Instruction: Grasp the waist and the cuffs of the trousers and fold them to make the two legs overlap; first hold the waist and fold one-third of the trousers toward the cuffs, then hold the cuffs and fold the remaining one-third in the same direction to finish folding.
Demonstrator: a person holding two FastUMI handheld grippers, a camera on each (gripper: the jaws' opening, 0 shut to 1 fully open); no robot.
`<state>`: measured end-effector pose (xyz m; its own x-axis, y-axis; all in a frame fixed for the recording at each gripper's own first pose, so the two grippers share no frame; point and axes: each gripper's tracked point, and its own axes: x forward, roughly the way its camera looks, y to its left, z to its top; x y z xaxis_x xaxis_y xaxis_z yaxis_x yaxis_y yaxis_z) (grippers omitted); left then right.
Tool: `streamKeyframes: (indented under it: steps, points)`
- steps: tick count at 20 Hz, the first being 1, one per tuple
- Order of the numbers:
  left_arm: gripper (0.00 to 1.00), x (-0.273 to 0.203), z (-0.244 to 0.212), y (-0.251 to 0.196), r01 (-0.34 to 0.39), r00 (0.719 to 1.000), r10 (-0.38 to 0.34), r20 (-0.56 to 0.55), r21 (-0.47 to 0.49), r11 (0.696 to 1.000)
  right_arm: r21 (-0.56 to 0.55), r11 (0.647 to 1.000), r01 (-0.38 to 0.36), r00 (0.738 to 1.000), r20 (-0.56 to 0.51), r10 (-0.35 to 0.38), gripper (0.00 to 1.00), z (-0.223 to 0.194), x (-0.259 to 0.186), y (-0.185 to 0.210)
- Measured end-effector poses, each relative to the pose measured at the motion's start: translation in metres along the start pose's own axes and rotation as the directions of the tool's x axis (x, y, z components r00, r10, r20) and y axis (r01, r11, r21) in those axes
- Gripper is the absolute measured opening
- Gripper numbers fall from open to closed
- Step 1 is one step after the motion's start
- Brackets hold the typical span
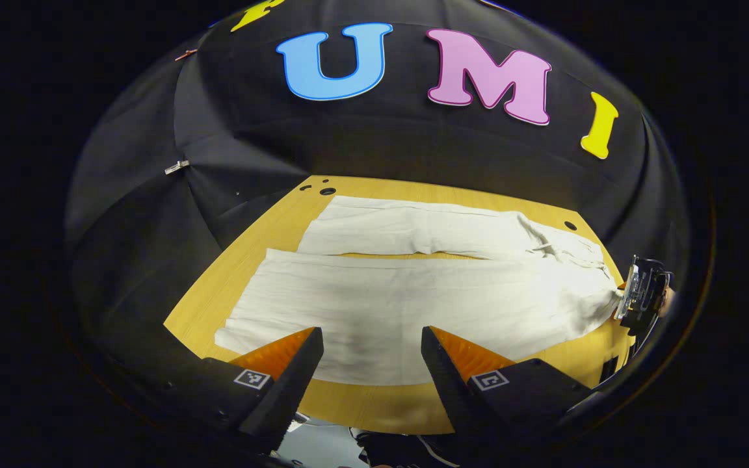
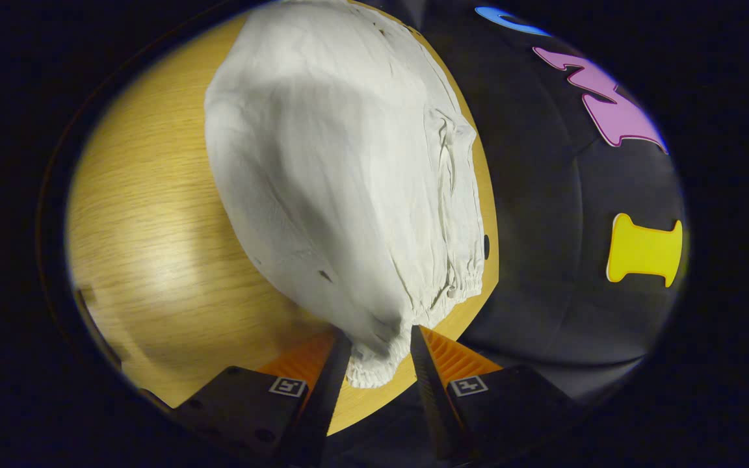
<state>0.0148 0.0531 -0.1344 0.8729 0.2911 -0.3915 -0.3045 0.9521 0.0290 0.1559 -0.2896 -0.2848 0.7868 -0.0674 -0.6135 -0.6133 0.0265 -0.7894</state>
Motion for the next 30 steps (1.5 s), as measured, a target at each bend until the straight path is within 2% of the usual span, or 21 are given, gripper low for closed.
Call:
streamKeyframes:
  steps: [1,2,3,4,5,6,7,8,9,10,13,15,17,18,20,21,24,25,28,29,30]
  points:
    - [0.96,0.003,0.0,0.005,-0.019,1.0,0.019,0.005,0.026,0.999,-0.002,1.0,-0.008,1.0,-0.007,0.008,0.62,0.001,0.001,0.004]
    - [0.96,0.003,-0.001,0.013,-0.048,0.999,0.047,0.008,0.058,0.997,-0.002,1.0,-0.006,1.0,-0.016,0.006,0.43,-0.003,0.002,0.005]
    - [0.96,0.005,-0.002,0.028,-0.107,0.994,0.104,0.028,0.117,0.987,-0.001,1.0,-0.026,1.0,-0.015,0.025,0.31,-0.003,0.004,0.008]
    - [0.96,0.003,0.0,0.041,-0.157,0.987,0.149,0.056,0.186,0.97,-0.01,0.999,-0.04,0.999,-0.022,0.04,0.29,-0.004,0.002,0.009]
    - [0.96,0.0,0.003,0.05,-0.184,0.982,0.165,0.092,0.258,0.949,-0.016,0.997,-0.073,0.997,-0.025,0.073,0.19,-0.005,0.002,0.012]
    - [0.96,0.0,0.004,0.057,-0.192,0.98,0.165,0.111,0.326,0.926,-0.024,0.995,-0.092,0.996,-0.022,0.092,0.25,-0.009,0.004,0.012]
    - [0.95,0.002,-0.003,0.062,-0.191,0.981,0.161,0.109,0.381,0.905,-0.028,0.994,-0.108,0.994,-0.022,0.107,0.2,-0.007,0.0,0.011]
    - [0.96,0.004,-0.01,0.068,-0.198,0.98,0.167,0.108,0.421,0.886,-0.031,0.993,-0.117,0.993,-0.016,0.116,0.19,-0.006,0.006,0.012]
    - [0.95,0.006,-0.015,0.076,-0.197,0.98,0.164,0.111,0.461,0.866,-0.023,0.991,-0.135,0.99,-0.03,0.135,0.13,-0.007,0.003,0.013]
    - [0.95,0.007,-0.021,0.084,-0.194,0.981,0.156,0.116,0.504,0.842,-0.008,0.986,-0.167,0.985,-0.038,0.167,0.13,-0.005,0.002,0.014]
    - [0.93,0.018,-0.054,0.111,-0.157,0.986,0.156,0.053,0.59,0.792,0.051,0.958,-0.283,0.957,-0.053,0.286,0.06,-0.001,0.003,0.014]
    - [0.93,0.031,-0.078,0.138,-0.127,0.985,0.174,-0.01,0.64,0.758,0.025,0.954,-0.3,0.952,-0.056,0.301,0.05,0.0,0.003,0.014]
    - [0.94,0.04,-0.093,0.164,-0.117,0.979,0.202,-0.021,0.756,0.644,-0.019,0.958,-0.284,0.957,-0.063,0.283,0.05,-0.002,0.002,0.015]
    - [0.94,0.045,-0.102,0.175,-0.097,0.977,0.21,-0.039,0.792,0.602,-0.034,0.96,-0.276,0.959,-0.068,0.274,0.05,-0.002,0.002,0.015]
    - [0.93,0.053,-0.119,0.197,-0.063,0.975,0.213,-0.07,0.824,0.563,-0.049,0.963,-0.266,0.962,-0.075,0.262,0.06,-0.002,0.001,0.015]
    - [0.93,0.052,-0.118,0.206,-0.069,0.97,0.231,-0.073,0.831,0.552,-0.053,0.963,-0.265,0.962,-0.079,0.26,0.06,-0.002,0.001,0.015]
    - [0.94,0.065,-0.122,0.226,-0.045,0.961,0.254,-0.114,0.838,0.544,-0.047,0.963,-0.266,0.961,-0.089,0.261,0.06,-0.002,0.002,0.014]
    - [0.94,0.074,-0.116,0.232,-0.038,0.962,0.251,-0.111,0.853,0.521,-0.047,0.963,-0.266,0.961,-0.091,0.261,0.05,-0.002,0.002,0.014]
    - [0.91,0.102,-0.104,0.246,0.017,0.962,0.243,-0.122,0.919,0.393,-0.051,0.963,-0.263,0.962,-0.093,0.257,0.05,-0.003,0.001,0.014]
    - [0.85,0.109,-0.105,0.241,0.058,0.964,0.222,-0.143,0.935,0.35,-0.048,0.963,-0.265,0.961,-0.095,0.26,0.05,-0.003,0.001,0.015]
    - [0.77,0.114,-0.104,0.235,0.093,0.968,0.197,-0.155,0.952,0.291,-0.039,0.962,-0.27,0.959,-0.098,0.265,0.06,-0.003,0.0,0.015]
